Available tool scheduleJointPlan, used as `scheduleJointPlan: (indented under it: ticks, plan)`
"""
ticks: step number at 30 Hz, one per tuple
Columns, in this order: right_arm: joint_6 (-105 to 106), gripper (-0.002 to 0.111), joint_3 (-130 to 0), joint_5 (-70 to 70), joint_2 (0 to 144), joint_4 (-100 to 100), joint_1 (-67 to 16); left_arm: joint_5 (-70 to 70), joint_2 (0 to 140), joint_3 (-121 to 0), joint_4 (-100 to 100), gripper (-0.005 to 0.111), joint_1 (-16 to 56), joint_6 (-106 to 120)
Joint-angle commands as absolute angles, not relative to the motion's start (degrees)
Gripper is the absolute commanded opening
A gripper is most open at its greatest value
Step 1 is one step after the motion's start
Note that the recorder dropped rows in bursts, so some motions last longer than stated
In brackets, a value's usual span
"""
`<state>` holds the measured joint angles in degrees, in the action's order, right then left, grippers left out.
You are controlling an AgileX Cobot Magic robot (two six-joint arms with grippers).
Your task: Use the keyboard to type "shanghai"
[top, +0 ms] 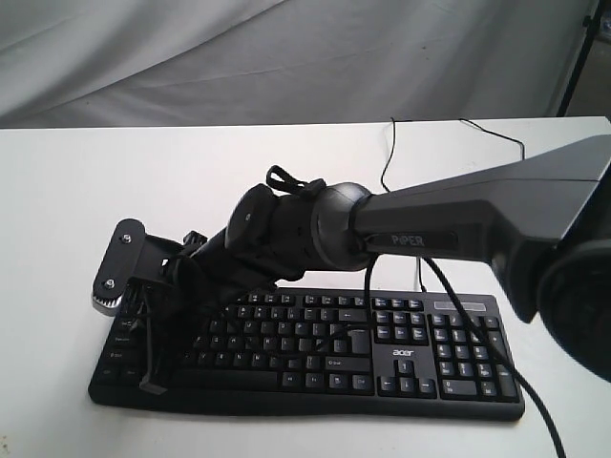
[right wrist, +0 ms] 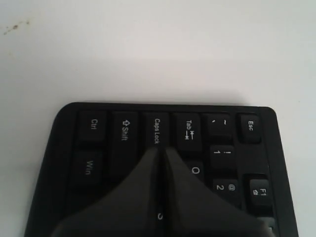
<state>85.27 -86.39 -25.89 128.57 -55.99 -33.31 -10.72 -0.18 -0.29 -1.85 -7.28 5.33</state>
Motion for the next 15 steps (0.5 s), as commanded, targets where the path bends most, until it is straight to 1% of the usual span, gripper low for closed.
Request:
scheduleJointPlan:
  ticks: [1, 15]
  plan:
    - [85.6, 0.0, -86.8, -26.0, 128.4, -56.3, -33.6, -10.5, 0.0, 0.0, -1.8, 0.001, -7.1, 5.2]
    - [87.3, 0.0, -86.8, -25.6, 128.4, -58.5, -33.7, -10.5, 0.0, 0.0, -1.8, 0.001, -7.1, 5.2]
